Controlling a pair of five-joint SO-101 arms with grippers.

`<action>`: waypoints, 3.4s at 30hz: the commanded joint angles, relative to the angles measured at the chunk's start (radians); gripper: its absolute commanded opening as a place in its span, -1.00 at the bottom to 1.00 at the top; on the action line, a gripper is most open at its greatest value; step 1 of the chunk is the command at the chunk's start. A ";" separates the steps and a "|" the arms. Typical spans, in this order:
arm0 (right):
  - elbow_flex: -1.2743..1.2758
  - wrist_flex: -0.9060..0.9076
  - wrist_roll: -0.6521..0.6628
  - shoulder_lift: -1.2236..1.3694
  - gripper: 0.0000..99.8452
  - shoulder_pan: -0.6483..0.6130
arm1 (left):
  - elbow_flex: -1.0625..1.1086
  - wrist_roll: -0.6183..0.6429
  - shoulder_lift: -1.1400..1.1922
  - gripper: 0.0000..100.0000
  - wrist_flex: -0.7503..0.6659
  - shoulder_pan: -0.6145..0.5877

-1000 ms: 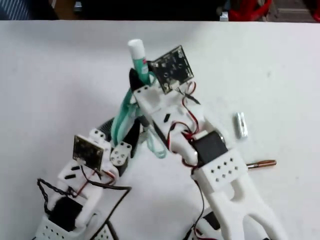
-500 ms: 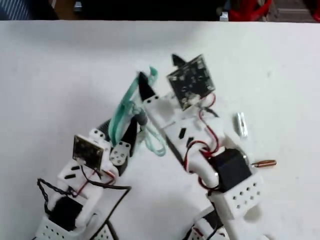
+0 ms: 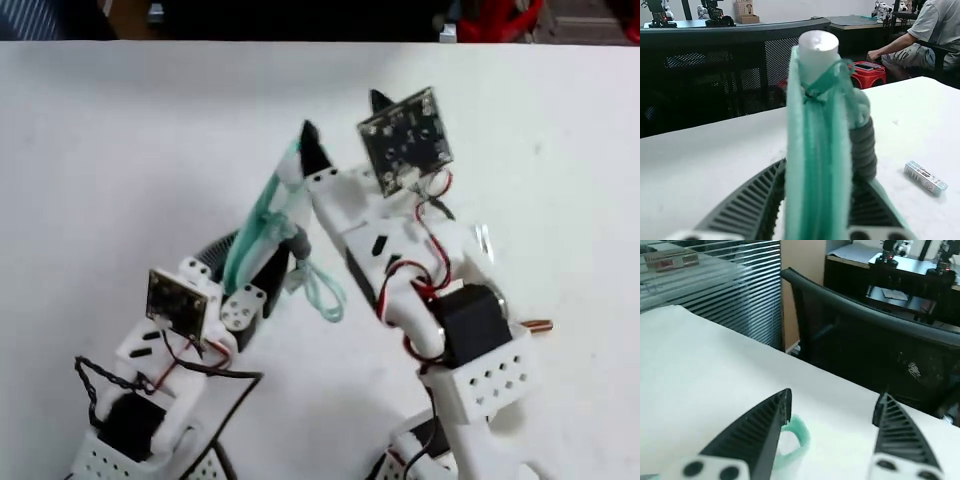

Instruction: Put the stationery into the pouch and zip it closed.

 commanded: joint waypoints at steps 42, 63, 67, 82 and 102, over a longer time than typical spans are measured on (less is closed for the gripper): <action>-0.514 0.555 0.014 0.522 -0.66 -0.125 | -0.006 0.011 0.015 -0.70 -0.026 -0.007; -0.933 0.826 0.014 0.576 -0.65 -0.047 | -0.012 0.012 0.015 -0.70 -0.026 -0.019; -0.764 0.773 0.014 0.696 -0.66 -0.058 | -0.012 0.015 0.015 -0.70 -0.032 -0.045; -0.959 0.900 0.172 0.624 -0.66 -0.070 | -0.029 0.014 0.015 -0.70 -0.025 -0.065; -0.905 0.878 0.110 0.437 -0.66 0.035 | -0.055 0.003 0.015 -0.95 0.012 -0.054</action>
